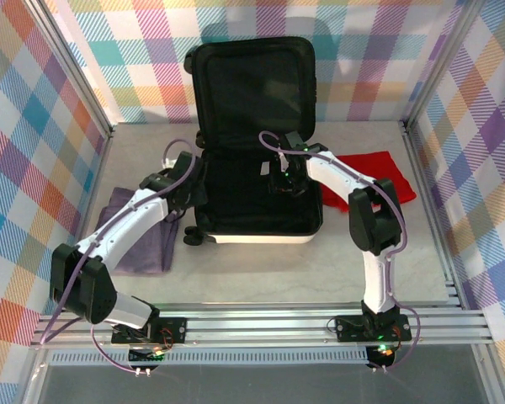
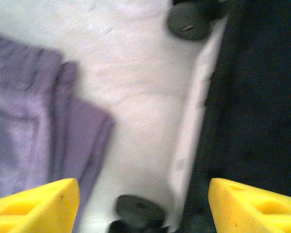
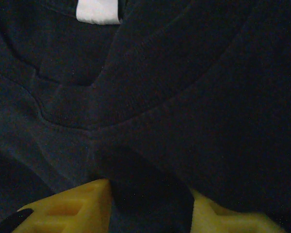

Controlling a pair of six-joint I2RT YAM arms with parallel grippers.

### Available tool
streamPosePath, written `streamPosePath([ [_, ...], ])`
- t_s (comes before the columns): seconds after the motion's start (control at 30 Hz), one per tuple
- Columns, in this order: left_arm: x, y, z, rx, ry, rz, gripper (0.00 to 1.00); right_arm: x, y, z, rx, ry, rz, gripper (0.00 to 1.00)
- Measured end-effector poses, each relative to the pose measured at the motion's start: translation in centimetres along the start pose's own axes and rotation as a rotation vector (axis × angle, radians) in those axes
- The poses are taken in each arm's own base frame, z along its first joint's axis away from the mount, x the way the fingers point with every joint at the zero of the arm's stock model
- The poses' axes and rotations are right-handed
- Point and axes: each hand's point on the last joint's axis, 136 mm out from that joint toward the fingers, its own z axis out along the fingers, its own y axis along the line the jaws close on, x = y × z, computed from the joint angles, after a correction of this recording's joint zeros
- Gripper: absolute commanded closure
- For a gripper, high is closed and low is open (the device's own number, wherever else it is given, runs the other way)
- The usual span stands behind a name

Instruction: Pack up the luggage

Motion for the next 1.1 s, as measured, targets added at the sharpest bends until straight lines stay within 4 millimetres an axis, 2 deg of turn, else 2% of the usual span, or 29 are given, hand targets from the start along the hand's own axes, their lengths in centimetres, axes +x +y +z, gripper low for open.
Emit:
streamPosePath([
  [0.1, 2.0, 2.6, 0.6, -0.102, 0.036, -0.006, 0.27, -0.1, 0.0, -0.1, -0.001, -0.003, -0.001, 0.51],
  [0.2, 3.1, 4.5, 0.7, -0.184, 0.047, -0.015, 0.25, -0.3, 0.2, -0.6, -0.006, -0.015, -0.003, 0.48],
  [0.4, 4.4, 7.0, 0.6, -0.275, 0.043, -0.036, 0.20, -1.3, 1.2, -4.2, -0.031, -0.092, -0.023, 0.43],
  [0.53, 6.6, 8.3, 2.1, -0.289, 0.088, -0.058, 0.19, -1.7, 1.6, -6.2, -0.043, -0.137, -0.032, 0.39],
  [0.7, 8.7, 8.3, 4.0, -0.236, 0.150, -0.097, 0.18, -1.5, 1.6, -6.6, -0.043, -0.141, -0.039, 0.36],
  [0.93, 8.6, 7.6, 5.4, -0.154, 0.170, -0.161, 0.18, -0.6, 0.9, -5.8, -0.023, -0.115, -0.037, 0.34],
  [1.1, 9.1, 8.3, 6.8, -0.161, 0.208, -0.201, 0.19, -0.6, 0.9, -6.0, -0.020, -0.121, -0.038, 0.34],
])
